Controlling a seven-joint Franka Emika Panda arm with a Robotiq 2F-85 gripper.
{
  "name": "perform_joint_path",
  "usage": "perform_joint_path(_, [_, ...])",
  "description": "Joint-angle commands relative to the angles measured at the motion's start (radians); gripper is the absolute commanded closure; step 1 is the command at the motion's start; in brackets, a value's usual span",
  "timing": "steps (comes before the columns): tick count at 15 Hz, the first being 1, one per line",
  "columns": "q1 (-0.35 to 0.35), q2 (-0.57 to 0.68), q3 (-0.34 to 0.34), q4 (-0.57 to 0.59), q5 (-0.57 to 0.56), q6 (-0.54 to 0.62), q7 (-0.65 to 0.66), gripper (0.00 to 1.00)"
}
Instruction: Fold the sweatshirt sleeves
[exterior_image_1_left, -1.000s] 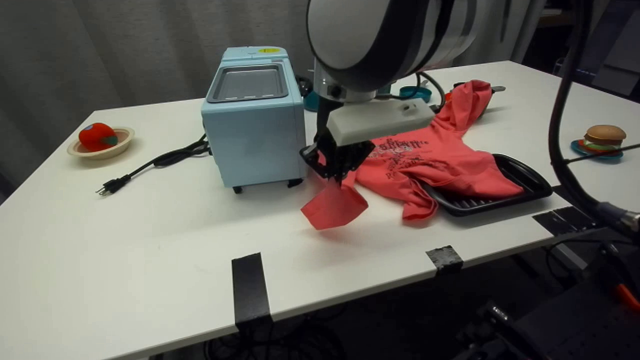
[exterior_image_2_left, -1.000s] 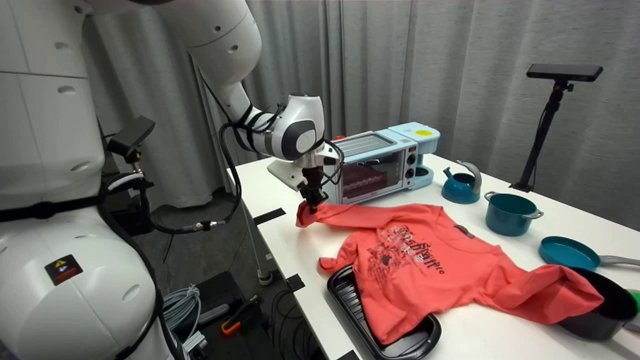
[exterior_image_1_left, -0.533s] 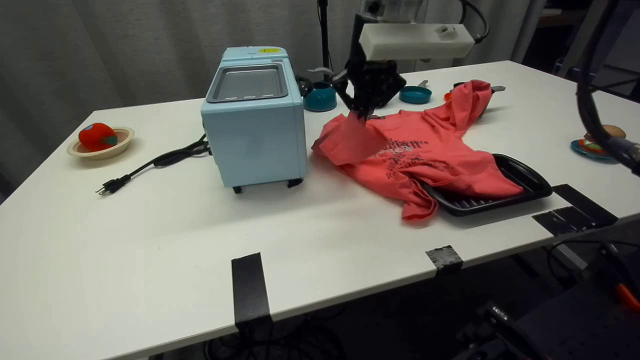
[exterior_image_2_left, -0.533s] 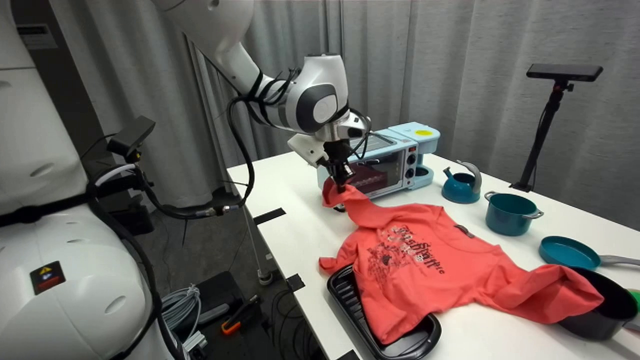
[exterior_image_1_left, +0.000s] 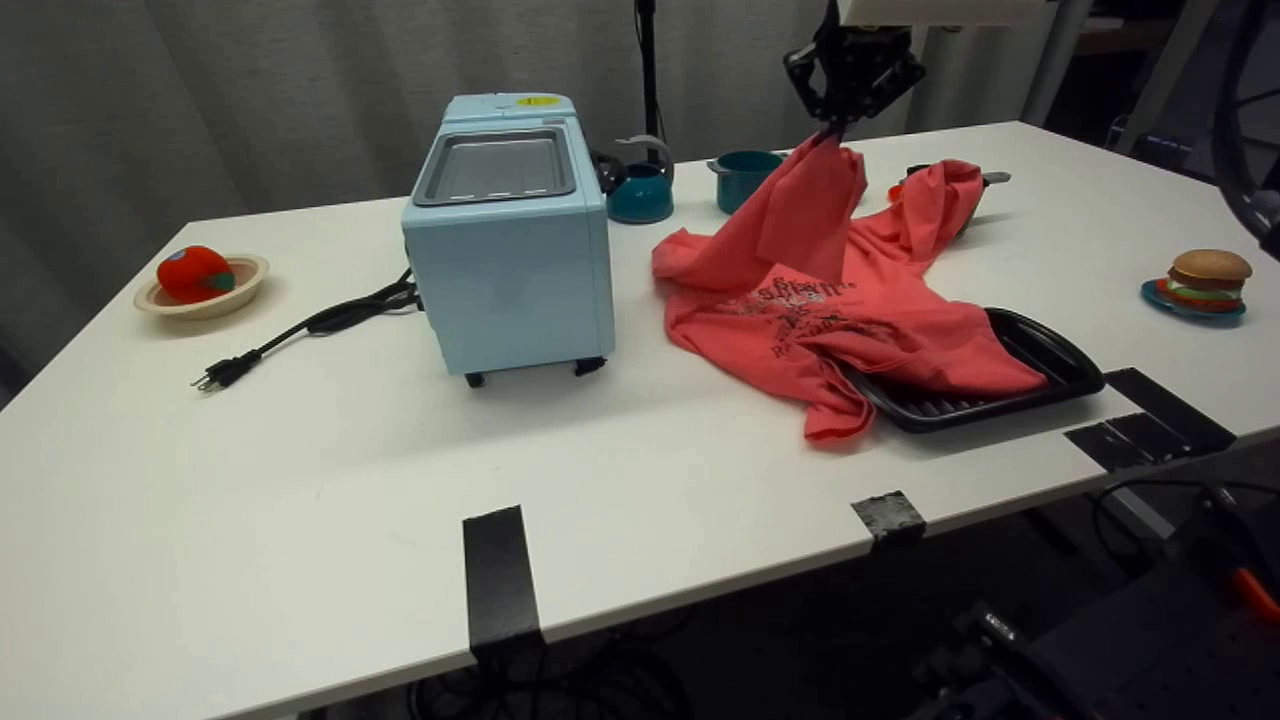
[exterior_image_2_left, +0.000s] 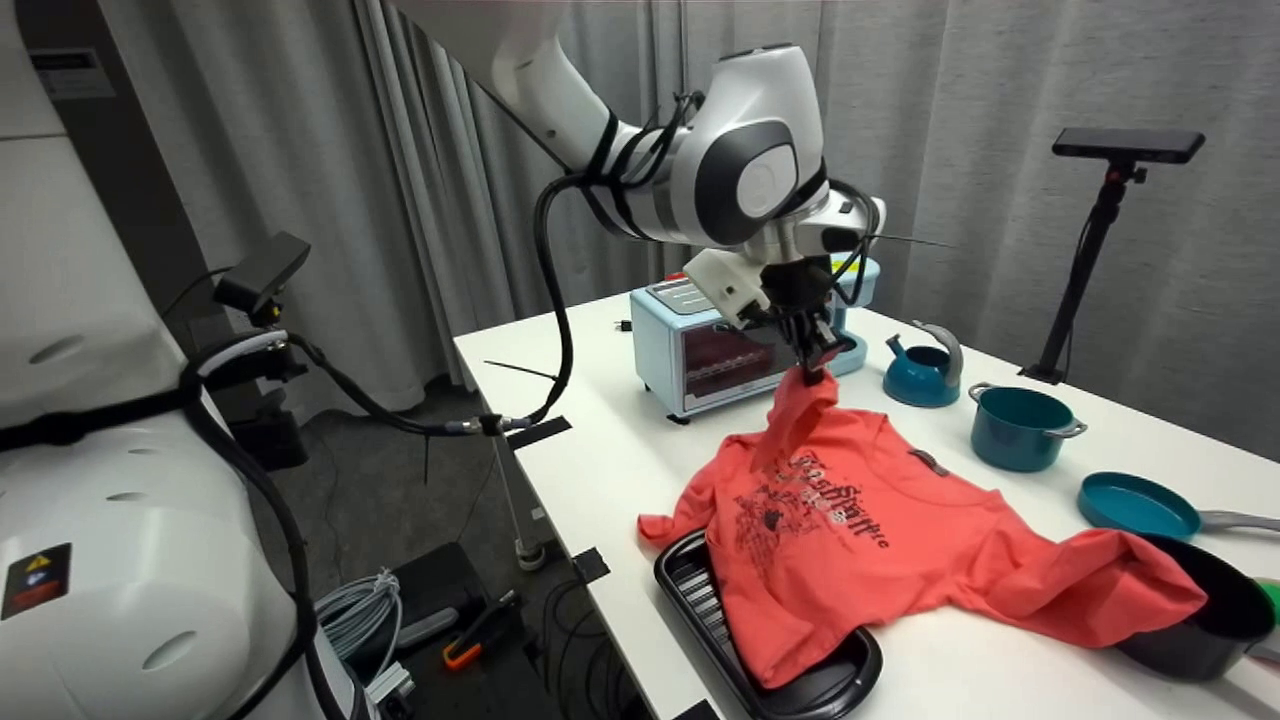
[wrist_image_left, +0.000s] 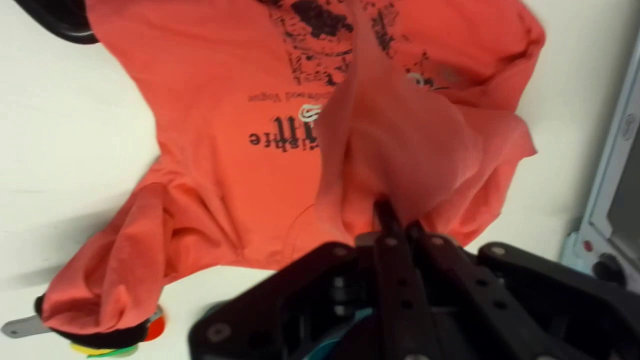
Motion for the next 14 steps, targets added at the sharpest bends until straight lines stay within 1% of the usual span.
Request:
perform_joint_path(1, [-0.043, 0.046, -0.037, 0.053, -0.095, -0.010, 0.110, 0.99])
perform_joint_path(4, [-0.058, 0.091, -0.081, 0.095, -0.180, 0.004, 0.205, 0.99])
perform_joint_path(6, [-0.057, 0.122, -0.107, 0.130, -0.222, 0.006, 0.259, 0.99])
perform_joint_path(7, [-0.053, 0.136, -0.116, 0.148, -0.231, -0.004, 0.271, 0.72])
perform_joint_path(8, [-0.049, 0.148, -0.123, 0.162, -0.235, -0.006, 0.278, 0.71])
perform_joint_path(9, [-0.046, 0.158, -0.127, 0.175, -0.233, -0.008, 0.280, 0.66])
perform_joint_path(14, [-0.045, 0.176, -0.129, 0.218, -0.193, -0.015, 0.253, 0.26])
